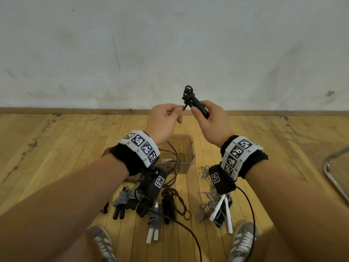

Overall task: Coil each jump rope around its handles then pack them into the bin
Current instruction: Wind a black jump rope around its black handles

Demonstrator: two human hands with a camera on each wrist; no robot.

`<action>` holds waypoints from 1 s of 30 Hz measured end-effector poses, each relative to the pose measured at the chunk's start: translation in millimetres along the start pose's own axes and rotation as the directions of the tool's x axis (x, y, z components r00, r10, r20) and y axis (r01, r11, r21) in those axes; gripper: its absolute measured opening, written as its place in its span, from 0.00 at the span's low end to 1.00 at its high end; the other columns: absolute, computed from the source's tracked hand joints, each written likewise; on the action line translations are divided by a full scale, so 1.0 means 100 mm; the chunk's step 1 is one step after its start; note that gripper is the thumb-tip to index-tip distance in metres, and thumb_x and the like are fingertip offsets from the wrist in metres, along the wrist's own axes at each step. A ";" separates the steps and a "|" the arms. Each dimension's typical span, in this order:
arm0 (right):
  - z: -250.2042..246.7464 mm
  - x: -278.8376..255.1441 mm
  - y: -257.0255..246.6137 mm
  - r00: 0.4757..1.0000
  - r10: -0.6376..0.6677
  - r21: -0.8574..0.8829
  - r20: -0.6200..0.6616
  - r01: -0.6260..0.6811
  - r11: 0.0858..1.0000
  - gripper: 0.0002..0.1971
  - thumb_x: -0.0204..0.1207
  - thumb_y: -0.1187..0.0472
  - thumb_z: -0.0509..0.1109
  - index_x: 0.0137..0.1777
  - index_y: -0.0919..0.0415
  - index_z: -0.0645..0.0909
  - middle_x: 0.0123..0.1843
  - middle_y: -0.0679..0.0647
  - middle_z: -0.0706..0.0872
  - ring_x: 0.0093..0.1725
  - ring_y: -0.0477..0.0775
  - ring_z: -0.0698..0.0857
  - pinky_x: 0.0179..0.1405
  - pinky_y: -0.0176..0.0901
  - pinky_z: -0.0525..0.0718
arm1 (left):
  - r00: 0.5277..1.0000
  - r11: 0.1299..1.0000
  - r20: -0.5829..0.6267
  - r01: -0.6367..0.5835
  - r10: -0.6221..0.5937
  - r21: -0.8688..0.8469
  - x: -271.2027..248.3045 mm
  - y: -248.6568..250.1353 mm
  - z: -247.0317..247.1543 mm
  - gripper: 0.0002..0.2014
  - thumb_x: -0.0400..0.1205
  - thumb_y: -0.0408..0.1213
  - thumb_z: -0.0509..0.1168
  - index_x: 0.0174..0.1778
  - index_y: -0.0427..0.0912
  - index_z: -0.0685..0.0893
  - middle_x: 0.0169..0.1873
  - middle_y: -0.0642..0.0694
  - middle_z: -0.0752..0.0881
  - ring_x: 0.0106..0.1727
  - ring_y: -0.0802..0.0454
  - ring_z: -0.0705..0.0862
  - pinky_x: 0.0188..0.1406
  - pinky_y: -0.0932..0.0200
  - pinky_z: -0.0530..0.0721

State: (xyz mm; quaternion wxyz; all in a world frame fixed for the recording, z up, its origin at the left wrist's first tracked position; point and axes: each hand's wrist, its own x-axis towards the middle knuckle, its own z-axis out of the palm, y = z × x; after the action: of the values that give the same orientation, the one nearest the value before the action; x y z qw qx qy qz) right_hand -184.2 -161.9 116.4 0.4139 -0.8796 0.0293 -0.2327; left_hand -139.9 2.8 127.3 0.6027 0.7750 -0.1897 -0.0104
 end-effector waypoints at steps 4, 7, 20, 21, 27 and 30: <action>-0.01 -0.03 0.03 1.000 -0.026 -0.087 0.000 0.026 0.996 0.18 0.88 0.50 0.64 0.75 0.47 0.79 0.40 0.39 0.84 0.36 0.36 0.81 0.31 0.24 0.70 | 1.000 0.998 -0.017 -0.001 0.002 0.058 -0.02 0.02 0.03 0.18 0.89 0.43 0.63 0.47 0.31 0.91 0.35 0.23 0.84 0.29 0.46 0.73 0.38 0.50 0.80; 0.01 -0.05 0.04 0.999 -0.029 -0.159 0.044 0.036 0.987 0.21 0.88 0.49 0.63 0.81 0.43 0.74 0.37 0.39 0.82 0.32 0.36 0.80 0.28 0.26 0.68 | 0.999 0.996 0.001 0.032 -0.032 0.085 -0.03 0.03 0.02 0.19 0.90 0.43 0.63 0.43 0.32 0.91 0.29 0.31 0.81 0.27 0.48 0.72 0.35 0.55 0.76; 0.14 -0.19 -0.18 0.973 -0.084 -0.398 0.213 0.165 0.902 0.29 0.91 0.45 0.51 0.90 0.48 0.54 0.49 0.52 0.82 0.41 0.50 0.79 0.30 0.41 0.70 | 0.972 0.976 -0.126 0.186 -0.200 -0.114 0.10 -0.01 0.00 0.29 0.81 0.56 0.73 0.29 0.30 0.84 0.21 0.44 0.75 0.20 0.56 0.69 0.35 0.59 0.73; 0.13 -0.17 -0.17 0.972 -0.062 -0.286 0.226 0.126 0.950 0.30 0.90 0.47 0.55 0.90 0.50 0.56 0.53 0.52 0.85 0.43 0.49 0.81 0.34 0.42 0.75 | 0.975 0.977 -0.116 0.175 -0.188 -0.119 0.12 -0.02 -0.01 0.29 0.81 0.55 0.73 0.29 0.30 0.84 0.21 0.46 0.75 0.21 0.56 0.70 0.38 0.59 0.74; -0.04 -0.06 -0.21 0.934 0.235 0.366 0.268 -0.324 0.872 0.24 0.85 0.53 0.70 0.80 0.54 0.75 0.50 0.53 0.92 0.47 0.48 0.91 0.54 0.46 0.90 | 0.982 0.972 -0.071 0.162 -0.176 -0.172 0.15 -0.05 0.00 0.27 0.85 0.53 0.68 0.46 0.26 0.90 0.28 0.44 0.79 0.29 0.53 0.74 0.41 0.57 0.75; -0.03 -0.08 -0.22 0.887 0.243 0.390 0.393 -0.400 0.829 0.19 0.88 0.53 0.66 0.76 0.55 0.78 0.54 0.56 0.92 0.53 0.54 0.91 0.59 0.51 0.90 | 0.985 0.969 -0.059 0.150 -0.164 -0.199 0.17 -0.04 0.00 0.27 0.87 0.50 0.67 0.47 0.23 0.88 0.29 0.43 0.78 0.28 0.53 0.72 0.35 0.60 0.74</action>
State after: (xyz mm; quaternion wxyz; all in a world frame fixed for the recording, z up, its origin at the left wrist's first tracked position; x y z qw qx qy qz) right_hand -196.0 -147.3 131.1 0.6429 -0.7639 0.0541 -0.0097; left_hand -123.3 -1.9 127.0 0.6791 0.7252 -0.1031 -0.0474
